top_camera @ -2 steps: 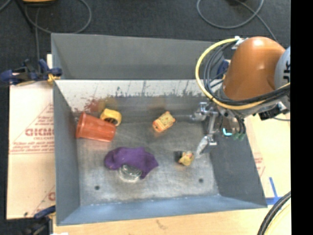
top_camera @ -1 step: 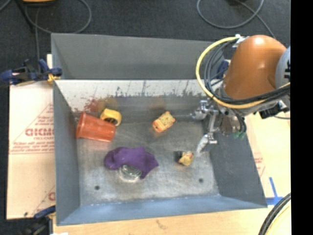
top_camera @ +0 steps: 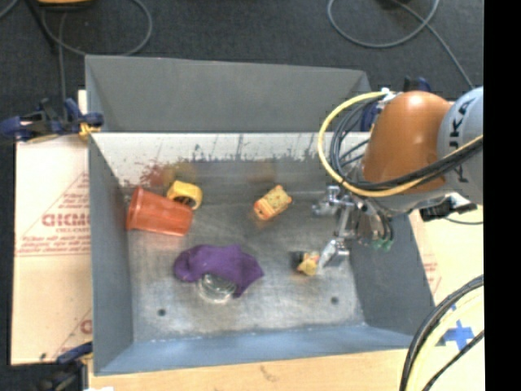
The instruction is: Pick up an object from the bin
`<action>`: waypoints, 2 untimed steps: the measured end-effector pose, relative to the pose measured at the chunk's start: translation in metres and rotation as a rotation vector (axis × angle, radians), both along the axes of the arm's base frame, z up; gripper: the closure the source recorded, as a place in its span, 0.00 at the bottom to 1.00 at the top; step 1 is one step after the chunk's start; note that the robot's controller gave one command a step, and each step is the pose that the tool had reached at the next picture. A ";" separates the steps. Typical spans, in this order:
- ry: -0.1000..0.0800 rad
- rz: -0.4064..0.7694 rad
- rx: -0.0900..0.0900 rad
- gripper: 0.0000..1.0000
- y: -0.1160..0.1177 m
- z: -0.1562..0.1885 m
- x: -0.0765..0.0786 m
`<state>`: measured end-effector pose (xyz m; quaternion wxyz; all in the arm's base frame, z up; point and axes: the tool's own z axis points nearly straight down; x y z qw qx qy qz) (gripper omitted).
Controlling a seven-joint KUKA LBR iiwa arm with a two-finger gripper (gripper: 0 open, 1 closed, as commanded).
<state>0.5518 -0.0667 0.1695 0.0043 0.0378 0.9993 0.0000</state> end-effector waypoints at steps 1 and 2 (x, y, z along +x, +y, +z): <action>0.008 -0.052 0.002 0.00 -0.003 -0.052 -0.001; 0.005 -0.154 0.001 0.00 -0.011 -0.047 0.000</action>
Offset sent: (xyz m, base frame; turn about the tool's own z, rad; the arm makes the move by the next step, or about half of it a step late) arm -0.0006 -0.0143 -0.0412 0.1945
